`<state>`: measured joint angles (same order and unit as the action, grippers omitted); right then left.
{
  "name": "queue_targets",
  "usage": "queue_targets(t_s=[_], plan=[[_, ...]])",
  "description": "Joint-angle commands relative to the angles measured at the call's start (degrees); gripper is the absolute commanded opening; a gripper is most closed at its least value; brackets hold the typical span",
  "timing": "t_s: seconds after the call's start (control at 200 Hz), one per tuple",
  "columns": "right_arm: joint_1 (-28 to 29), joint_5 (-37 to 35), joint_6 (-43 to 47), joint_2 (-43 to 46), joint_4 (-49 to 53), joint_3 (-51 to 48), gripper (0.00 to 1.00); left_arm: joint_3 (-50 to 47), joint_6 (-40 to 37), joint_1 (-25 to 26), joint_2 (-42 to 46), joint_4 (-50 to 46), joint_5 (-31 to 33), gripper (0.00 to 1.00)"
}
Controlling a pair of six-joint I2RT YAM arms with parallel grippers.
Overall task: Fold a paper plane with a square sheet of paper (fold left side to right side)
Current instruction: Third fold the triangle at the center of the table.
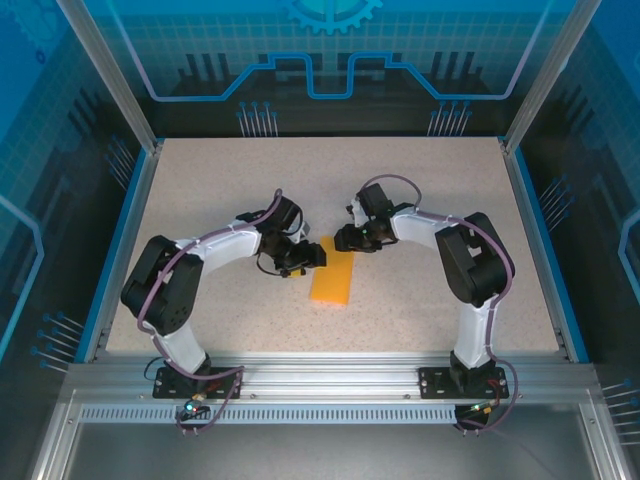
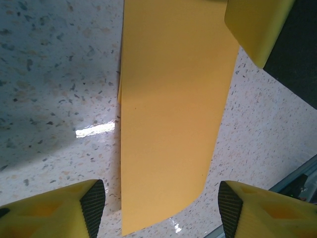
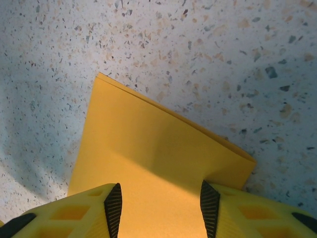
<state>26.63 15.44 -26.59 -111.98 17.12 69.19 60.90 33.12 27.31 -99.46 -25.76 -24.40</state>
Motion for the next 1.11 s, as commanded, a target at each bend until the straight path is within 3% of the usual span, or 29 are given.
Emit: queue_targets(t_s=[0.0,0.565,0.865,1.1], plan=[[0.7,0.3,1.6,-1.6,2.7,0.5,0.49,-1.1,1.5,-0.3,-1.4,2.2,-3.7,0.65],[0.9,1.0,1.7,-1.4,2.3,0.1,0.48,0.4,1.4,0.9,-6.6,3.3,-4.6,0.64],[0.9,1.3,1.8,-1.5,2.3,0.2,0.48,0.7,1.8,1.6,-7.8,3.8,-5.0,0.58],[0.9,1.3,1.9,-1.5,2.0,-0.1,0.48,0.6,2.1,1.7,-7.1,3.7,-4.6,0.48]])
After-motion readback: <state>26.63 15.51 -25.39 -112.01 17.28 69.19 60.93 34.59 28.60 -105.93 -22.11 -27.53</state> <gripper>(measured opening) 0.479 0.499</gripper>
